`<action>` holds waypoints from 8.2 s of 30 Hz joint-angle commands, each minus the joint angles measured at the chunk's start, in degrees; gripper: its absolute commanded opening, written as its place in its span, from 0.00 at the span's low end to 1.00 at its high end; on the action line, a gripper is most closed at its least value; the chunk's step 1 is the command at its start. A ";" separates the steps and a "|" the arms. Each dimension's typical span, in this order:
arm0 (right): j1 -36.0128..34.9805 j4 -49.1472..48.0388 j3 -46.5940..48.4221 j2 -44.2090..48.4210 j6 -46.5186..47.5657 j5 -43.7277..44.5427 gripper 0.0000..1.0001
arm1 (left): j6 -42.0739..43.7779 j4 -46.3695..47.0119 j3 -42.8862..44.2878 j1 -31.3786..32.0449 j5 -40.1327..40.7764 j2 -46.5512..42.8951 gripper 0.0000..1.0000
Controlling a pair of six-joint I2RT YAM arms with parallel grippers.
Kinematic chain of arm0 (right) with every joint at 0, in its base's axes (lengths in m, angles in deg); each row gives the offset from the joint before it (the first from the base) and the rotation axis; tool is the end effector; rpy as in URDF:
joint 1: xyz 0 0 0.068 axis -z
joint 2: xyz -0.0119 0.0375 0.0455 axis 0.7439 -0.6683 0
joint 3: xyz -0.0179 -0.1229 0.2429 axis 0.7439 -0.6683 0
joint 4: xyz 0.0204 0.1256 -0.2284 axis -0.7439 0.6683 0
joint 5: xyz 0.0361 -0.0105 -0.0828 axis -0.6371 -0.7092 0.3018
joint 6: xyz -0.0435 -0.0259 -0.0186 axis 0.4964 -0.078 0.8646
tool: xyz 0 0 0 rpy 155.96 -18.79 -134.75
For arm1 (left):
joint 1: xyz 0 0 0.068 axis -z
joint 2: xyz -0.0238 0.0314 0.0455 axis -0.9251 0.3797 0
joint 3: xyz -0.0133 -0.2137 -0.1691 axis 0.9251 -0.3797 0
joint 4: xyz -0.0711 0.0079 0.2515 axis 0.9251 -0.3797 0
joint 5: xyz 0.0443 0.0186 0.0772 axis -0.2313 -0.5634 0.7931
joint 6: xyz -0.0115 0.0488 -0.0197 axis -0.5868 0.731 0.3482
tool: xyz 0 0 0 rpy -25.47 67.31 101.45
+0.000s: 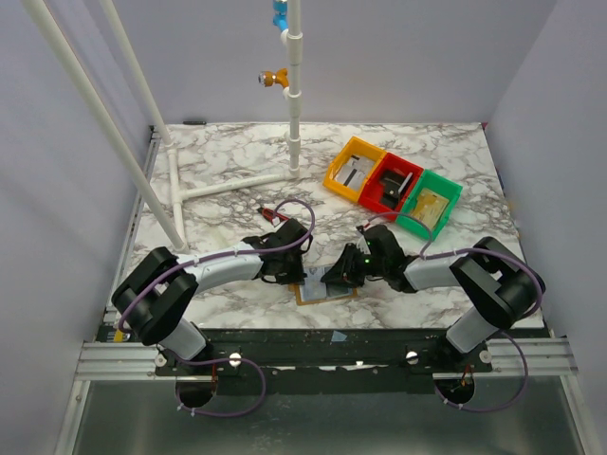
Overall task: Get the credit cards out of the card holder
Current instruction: Remove the credit card from the card holder, then place the credit card in the storage box.
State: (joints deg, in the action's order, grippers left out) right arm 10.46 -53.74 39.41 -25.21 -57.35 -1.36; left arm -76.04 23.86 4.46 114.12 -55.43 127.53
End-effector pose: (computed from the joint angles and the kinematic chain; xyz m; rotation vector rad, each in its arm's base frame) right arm 0.2053 0.1781 0.1146 0.2296 2.5849 1.3102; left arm 0.1948 -0.2052 0.1601 -0.1820 2.7727 -0.5433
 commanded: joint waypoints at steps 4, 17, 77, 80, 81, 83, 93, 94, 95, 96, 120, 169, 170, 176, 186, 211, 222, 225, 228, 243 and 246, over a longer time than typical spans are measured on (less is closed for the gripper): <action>0.83 -5.14 -2.00 -0.29 -2.21 -2.45 0.22 | 0.32 -1.49 -0.43 0.04 -1.02 2.64 0.00; 0.87 -8.50 -2.52 -2.31 -3.86 -3.79 0.11 | 0.41 -1.66 -0.52 -0.03 -0.94 2.72 0.00; 7.88 2.39 -7.75 7.48 5.63 1.03 0.01 | 0.43 -2.12 -2.58 -1.35 -0.88 1.96 0.00; 8.20 4.26 -7.53 8.80 6.57 1.74 0.01 | 0.45 -2.29 -2.29 -1.41 -0.79 2.00 0.00; 8.38 4.54 -7.58 9.16 6.82 1.80 0.01 | 0.48 -2.37 -2.23 -1.40 -0.76 1.88 0.00; 8.77 4.90 -7.66 9.65 7.11 1.61 0.01 | 0.56 -2.48 -2.06 -1.36 -0.76 1.94 0.00; 9.74 8.30 -7.36 12.57 8.13 1.76 0.01 | 1.02 -3.48 -0.92 -1.40 -0.50 1.25 0.00; 9.89 8.63 -7.32 12.80 8.22 1.72 0.01 | 1.11 -3.58 -0.81 -1.42 -0.50 1.19 0.00; 9.92 8.84 -7.24 13.16 8.27 1.76 0.01 | 1.17 -3.73 -0.57 -1.36 -0.44 1.08 0.00; 10.00 9.19 -7.15 13.34 8.41 1.74 0.01 | 1.26 -3.83 -0.39 -1.43 -0.43 1.07 0.00; 10.47 11.99 -3.91 17.53 6.27 -1.35 0.01 | 5.04 -7.90 6.35 -4.01 -5.09 -9.51 0.71; 10.99 5.00 5.79 22.41 -7.17 -13.27 0.01 | -20.42 39.27 -8.68 -14.23 -38.81 -16.20 0.17; 10.98 5.12 5.92 22.48 -7.07 -13.27 0.01 | -20.42 39.24 -8.61 -14.19 -38.96 -16.38 0.12; 11.03 5.22 7.13 22.65 -6.88 -13.27 0.48 | -20.86 39.30 -8.33 -14.24 -39.47 -17.36 0.00; 10.97 -3.21 8.90 20.70 -11.90 -15.62 0.54 | -26.37 47.16 -9.77 -14.91 -41.72 -17.92 0.00; 11.00 10.59 15.38 20.21 -2.60 -10.20 0.01 | -7.29 13.16 -1.73 -15.34 -29.71 -23.01 0.70; 11.06 38.23 37.03 7.34 14.08 16.42 0.01 | 5.47 -7.55 2.76 -15.34 -12.09 -28.98 0.99; 11.10 42.18 43.26 1.70 16.80 23.90 0.01 | 6.72 -9.47 3.25 -15.33 -10.42 -30.49 0.99; 11.43 45.77 50.70 -4.56 19.10 30.08 0.01 | 7.34 -10.46 3.52 -15.32 -9.77 -31.83 0.99; 15.36 53.34 78.89 -30.17 21.76 44.47 0.01 | 8.37 -13.17 6.57 -15.37 -11.81 -34.09 0.99; 16.44 52.40 80.97 -32.57 21.23 44.33 0.01 | 8.23 -13.44 7.20 -15.32 -12.23 -34.18 0.99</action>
State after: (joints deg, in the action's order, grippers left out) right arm 25.35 -2.75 116.92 -54.54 -36.02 39.69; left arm -68.65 11.71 9.40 99.12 -67.56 94.33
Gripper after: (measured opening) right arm 0.009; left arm 0.987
